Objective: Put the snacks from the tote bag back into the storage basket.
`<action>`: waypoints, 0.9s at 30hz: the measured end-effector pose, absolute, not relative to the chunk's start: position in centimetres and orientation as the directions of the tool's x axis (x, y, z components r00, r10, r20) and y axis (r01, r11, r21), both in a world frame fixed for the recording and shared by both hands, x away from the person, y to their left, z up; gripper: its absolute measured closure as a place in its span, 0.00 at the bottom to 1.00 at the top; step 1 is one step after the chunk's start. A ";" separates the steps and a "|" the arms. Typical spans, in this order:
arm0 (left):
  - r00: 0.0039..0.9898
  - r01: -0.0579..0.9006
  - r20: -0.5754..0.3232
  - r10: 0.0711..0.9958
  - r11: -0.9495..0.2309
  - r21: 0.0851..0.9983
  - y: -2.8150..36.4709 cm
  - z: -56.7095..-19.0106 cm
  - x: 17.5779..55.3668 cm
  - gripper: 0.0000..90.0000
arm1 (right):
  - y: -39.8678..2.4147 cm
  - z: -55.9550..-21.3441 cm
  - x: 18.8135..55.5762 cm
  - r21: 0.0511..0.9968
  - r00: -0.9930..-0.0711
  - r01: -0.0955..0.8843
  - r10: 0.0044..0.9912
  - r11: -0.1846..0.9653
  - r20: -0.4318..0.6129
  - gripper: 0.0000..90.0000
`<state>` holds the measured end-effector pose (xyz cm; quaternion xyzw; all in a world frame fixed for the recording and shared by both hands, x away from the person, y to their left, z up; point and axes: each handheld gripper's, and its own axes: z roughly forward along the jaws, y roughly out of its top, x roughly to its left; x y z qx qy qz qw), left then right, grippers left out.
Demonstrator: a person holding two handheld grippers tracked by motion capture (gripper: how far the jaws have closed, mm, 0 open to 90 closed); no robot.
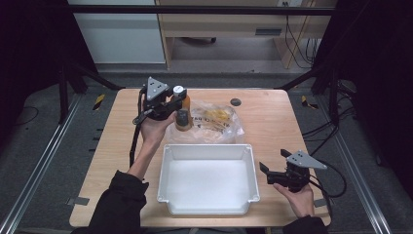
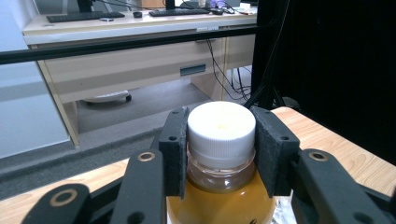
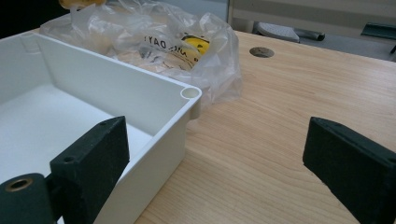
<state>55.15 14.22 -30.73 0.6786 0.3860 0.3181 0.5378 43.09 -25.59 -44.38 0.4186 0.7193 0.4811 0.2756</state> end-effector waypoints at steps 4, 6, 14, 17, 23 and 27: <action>0.502 0.175 0.017 0.865 -0.120 0.977 14.4 -30.2 54.6 0.66 | -25.6 -44.4 43.1 0.924 -0.497 0.334 0.868 0.186 0.005 0.08; 0.506 0.172 0.013 0.862 -0.116 0.978 14.4 -29.9 54.3 0.66 | -25.6 -44.4 43.1 0.924 -0.497 0.334 0.868 0.188 0.003 0.08; 0.512 0.162 0.017 0.859 -0.115 0.980 14.7 -29.2 53.2 0.66 | -25.7 -44.3 43.0 0.927 -0.496 0.328 0.868 0.184 0.004 0.08; 0.514 0.159 0.018 0.857 -0.116 0.980 14.8 -29.0 52.8 0.66 | -25.7 -44.3 43.0 0.926 -0.495 0.330 0.869 0.183 0.005 0.08; 0.523 0.155 0.019 0.852 -0.117 0.981 14.8 -28.8 52.1 0.66 | -25.7 -44.3 43.0 0.925 -0.494 0.332 0.869 0.183 0.005 0.08; 0.531 0.150 0.022 0.847 -0.120 0.981 14.9 -28.8 51.4 0.66 | -25.7 -44.3 43.0 0.925 -0.494 0.332 0.869 0.183 0.005 0.08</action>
